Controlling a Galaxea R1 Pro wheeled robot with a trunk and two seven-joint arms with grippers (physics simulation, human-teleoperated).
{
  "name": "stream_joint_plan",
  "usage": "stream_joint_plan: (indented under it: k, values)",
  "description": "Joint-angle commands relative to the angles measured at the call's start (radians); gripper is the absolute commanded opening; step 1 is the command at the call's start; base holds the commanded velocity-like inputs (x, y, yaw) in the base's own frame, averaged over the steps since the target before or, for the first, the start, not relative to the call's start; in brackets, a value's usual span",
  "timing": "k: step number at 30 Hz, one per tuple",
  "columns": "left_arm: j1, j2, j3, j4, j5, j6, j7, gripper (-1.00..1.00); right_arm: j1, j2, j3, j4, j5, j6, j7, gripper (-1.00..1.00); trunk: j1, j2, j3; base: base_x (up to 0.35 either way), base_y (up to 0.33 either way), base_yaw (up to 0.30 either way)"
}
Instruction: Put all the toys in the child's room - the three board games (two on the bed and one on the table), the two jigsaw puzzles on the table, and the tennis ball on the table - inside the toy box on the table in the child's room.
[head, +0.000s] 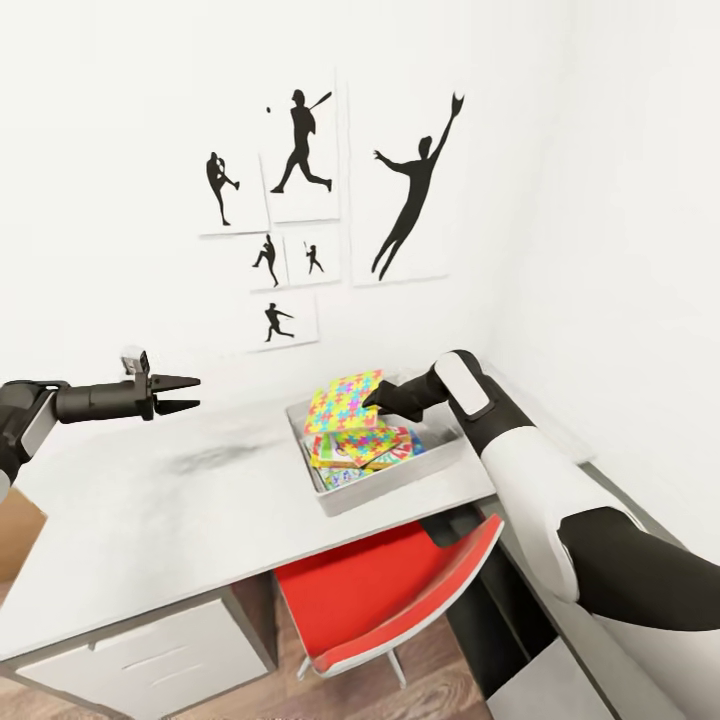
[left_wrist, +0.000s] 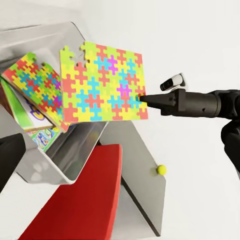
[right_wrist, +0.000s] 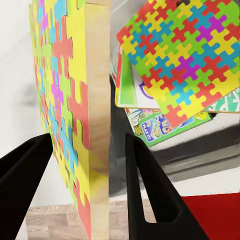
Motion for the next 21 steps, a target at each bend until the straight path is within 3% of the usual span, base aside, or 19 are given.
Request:
stream_joint_plan:
  k: [1, 21]
  values:
    - [-0.001, 0.001, -0.006, 0.0, 0.003, 0.011, -0.005, 1.0, -0.001, -0.001, 0.001, -0.001, -0.011, 0.0, -0.01, -1.0, 0.001, -0.002, -0.002, 0.0, 0.0, 0.074]
    - [-0.001, 0.001, -0.005, 0.001, 0.003, 0.011, -0.005, 1.0, 0.001, -0.005, -0.003, 0.001, -0.011, -0.002, -0.008, -1.0, 0.001, -0.002, -0.002, 0.014, 0.012, 0.005]
